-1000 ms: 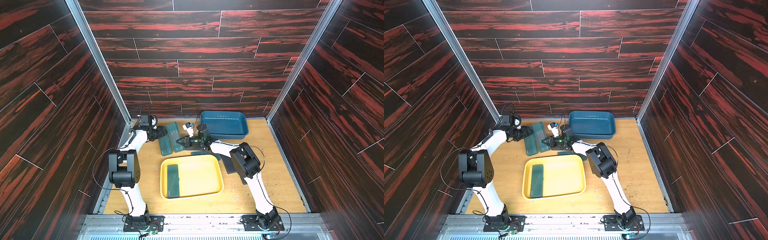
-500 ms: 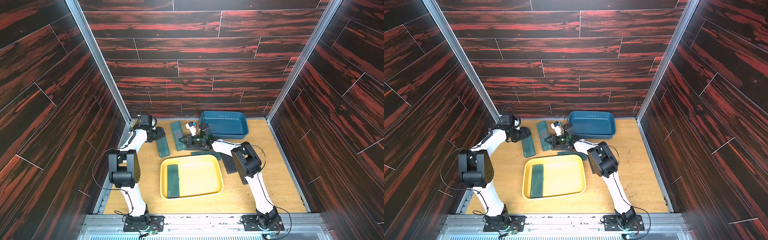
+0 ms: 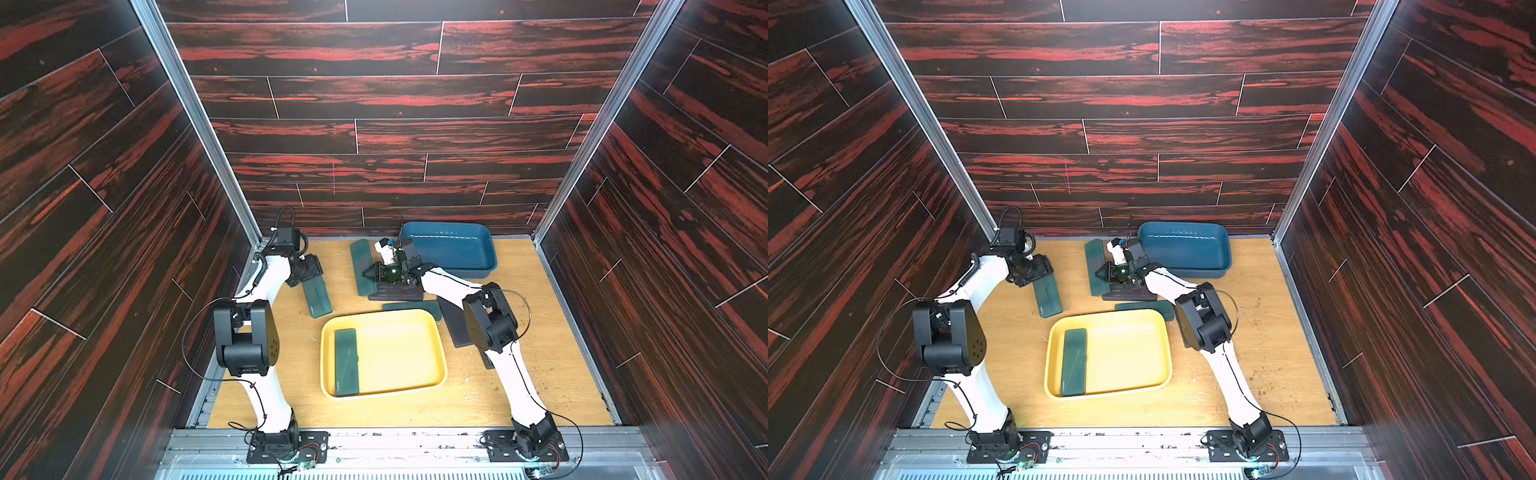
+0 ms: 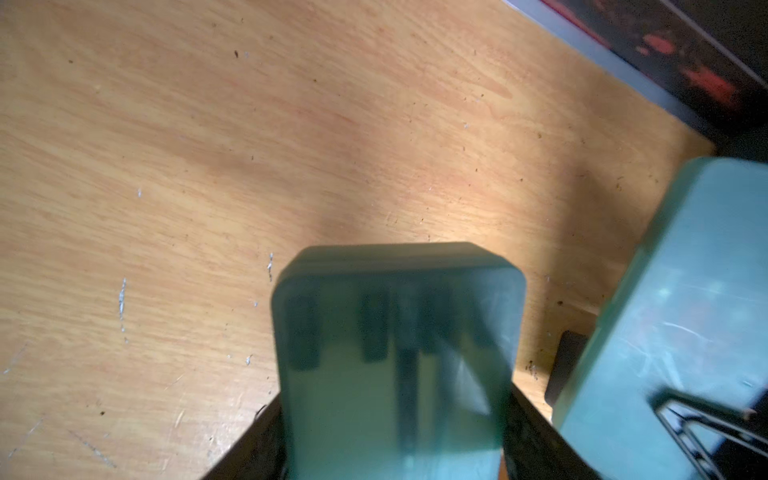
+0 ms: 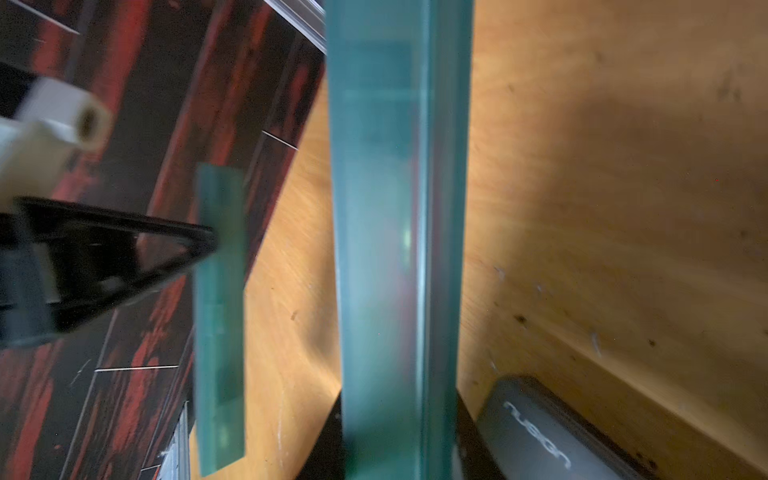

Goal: Place the pencil cases by color into the storage box
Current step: Place the pencil case at the center of the board.

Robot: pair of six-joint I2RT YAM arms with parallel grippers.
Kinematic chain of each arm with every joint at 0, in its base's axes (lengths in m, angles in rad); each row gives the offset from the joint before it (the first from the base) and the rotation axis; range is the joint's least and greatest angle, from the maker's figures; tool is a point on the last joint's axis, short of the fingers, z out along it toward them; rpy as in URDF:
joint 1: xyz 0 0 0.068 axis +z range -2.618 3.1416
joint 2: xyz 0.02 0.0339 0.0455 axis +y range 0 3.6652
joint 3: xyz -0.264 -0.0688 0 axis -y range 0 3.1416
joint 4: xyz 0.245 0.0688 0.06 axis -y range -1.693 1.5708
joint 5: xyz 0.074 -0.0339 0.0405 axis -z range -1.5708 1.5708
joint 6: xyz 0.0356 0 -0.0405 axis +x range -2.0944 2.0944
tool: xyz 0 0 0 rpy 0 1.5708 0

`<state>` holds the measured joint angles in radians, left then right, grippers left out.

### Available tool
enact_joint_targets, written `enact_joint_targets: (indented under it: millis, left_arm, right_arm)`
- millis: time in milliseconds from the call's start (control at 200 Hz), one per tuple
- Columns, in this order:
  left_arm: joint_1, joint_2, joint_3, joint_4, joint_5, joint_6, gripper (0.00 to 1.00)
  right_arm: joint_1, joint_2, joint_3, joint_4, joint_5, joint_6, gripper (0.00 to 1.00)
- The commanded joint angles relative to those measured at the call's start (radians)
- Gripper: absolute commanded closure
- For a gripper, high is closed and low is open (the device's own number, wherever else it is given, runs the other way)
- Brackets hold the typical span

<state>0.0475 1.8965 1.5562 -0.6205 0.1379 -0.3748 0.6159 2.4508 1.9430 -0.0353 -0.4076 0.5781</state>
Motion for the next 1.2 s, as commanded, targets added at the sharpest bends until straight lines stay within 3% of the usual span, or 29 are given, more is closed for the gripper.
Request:
enact_joint_targets:
  millis: [0,220,416,571,947,1192]
  left_arm:
    - [0.005,-0.061,0.026,-0.039,-0.014,-0.008,0.47]
    - [0.005,-0.099,-0.002,-0.045,-0.021,-0.013,0.47]
    - [0.005,-0.123,-0.012,-0.055,-0.021,-0.027,0.47]
    - [0.004,-0.139,-0.018,-0.078,-0.023,-0.032,0.46]
    - [-0.043,-0.288,-0.103,-0.105,0.034,-0.052,0.46]
    - [-0.117,-0.416,-0.209,-0.095,0.02,-0.098,0.46]
  right_arm:
    - [-0.001,0.06,0.044,-0.09,0.013,0.012,0.73]
    - [-0.001,0.091,0.09,-0.159,0.013,0.024,0.64]
    - [-0.001,0.074,0.09,-0.194,0.035,0.005,0.32]
    - [-0.001,0.0,0.051,-0.192,0.109,-0.031,0.2]
    - [-0.006,-0.294,-0.161,-0.097,0.226,-0.134,0.17]
    - [-0.04,-0.57,-0.466,0.023,0.242,-0.241,0.17]
